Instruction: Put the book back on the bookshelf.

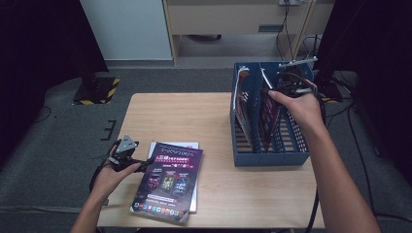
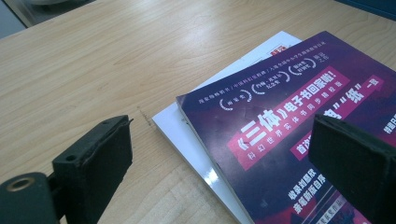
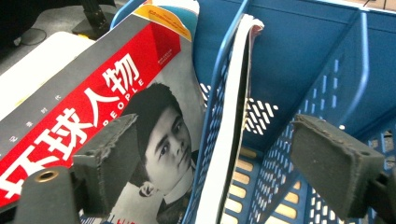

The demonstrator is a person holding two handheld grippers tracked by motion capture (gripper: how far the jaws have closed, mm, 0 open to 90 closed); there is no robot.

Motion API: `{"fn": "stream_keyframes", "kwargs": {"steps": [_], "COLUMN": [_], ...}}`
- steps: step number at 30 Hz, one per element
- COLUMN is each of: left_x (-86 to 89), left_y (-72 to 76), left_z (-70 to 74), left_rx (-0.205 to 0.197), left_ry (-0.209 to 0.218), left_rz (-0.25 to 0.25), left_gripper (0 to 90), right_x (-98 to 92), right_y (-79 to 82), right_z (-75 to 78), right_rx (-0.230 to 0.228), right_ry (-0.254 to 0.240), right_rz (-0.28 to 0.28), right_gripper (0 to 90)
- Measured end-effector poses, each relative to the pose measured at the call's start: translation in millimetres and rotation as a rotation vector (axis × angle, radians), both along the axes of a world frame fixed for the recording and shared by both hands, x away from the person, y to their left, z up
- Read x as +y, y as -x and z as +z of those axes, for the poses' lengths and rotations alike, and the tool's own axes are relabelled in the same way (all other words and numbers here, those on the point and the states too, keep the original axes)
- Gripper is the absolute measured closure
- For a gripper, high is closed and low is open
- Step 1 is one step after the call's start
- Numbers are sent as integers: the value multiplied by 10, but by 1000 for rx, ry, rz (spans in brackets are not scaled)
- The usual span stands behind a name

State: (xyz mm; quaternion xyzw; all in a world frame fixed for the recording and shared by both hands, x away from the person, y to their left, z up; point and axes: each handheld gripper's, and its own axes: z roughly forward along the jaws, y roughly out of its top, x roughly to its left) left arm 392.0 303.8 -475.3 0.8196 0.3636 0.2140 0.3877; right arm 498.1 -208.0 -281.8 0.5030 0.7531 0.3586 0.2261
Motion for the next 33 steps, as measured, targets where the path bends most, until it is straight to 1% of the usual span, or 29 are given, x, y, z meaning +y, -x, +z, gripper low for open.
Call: {"fn": "stream_keyframes", "kwargs": {"steps": [2, 6, 8, 9, 13, 15, 16, 17, 20, 22, 24, 29, 33], "left_x": [0, 7, 7, 3, -4, -3, -3, -4, -4, 0, -2, -8, -14], "left_y": [2, 6, 9, 15, 22, 21, 21, 19, 22, 19, 18, 22, 22], "left_z": [-2, -13, -15, -23, -35, -38, -38, -46, -60, -68, -78, -86, -98], "left_rx": [1, -2, -3, -2, 2, 3, 3, 3, 6, 9, 9, 10, 11], "left_ry": [-8, -7, -7, -14, -11, -10, -10, -12, -12, -12, -15, -21, -28], "left_rz": [-4, 0, 1, 0, -3, 0, 0, 0, -1, 1, 1, 1, 0], "left_gripper": [60, 60, 60, 60, 59, 60, 59, 60, 59, 60, 60, 60, 60], "right_x": [-16, -27, -29, -31, -67, -84, -84, -96, -104, -107, -119, -130, -136], "right_y": [36, 131, 184, 218, 325, 378, 378, 443, 524, 579, 619, 693, 757], "right_z": [13, 53, 79, 99, 125, 110, 110, 80, 38, 14, -10, -80, -137], "right_rx": [-7, -24, -33, -41, -64, -69, -69, -75, -79, -83, -84, -73, -80], "right_ry": [-12, -27, -24, -30, -51, -61, -61, -56, -64, -59, -64, -56, -53], "right_rz": [-8, -2, 5, 8, 15, 19, 19, 29, 42, 51, 49, 52, 60], "right_gripper": [143, 112, 98, 94, 90, 88, 88, 80, 76, 73, 73, 68, 66]}}
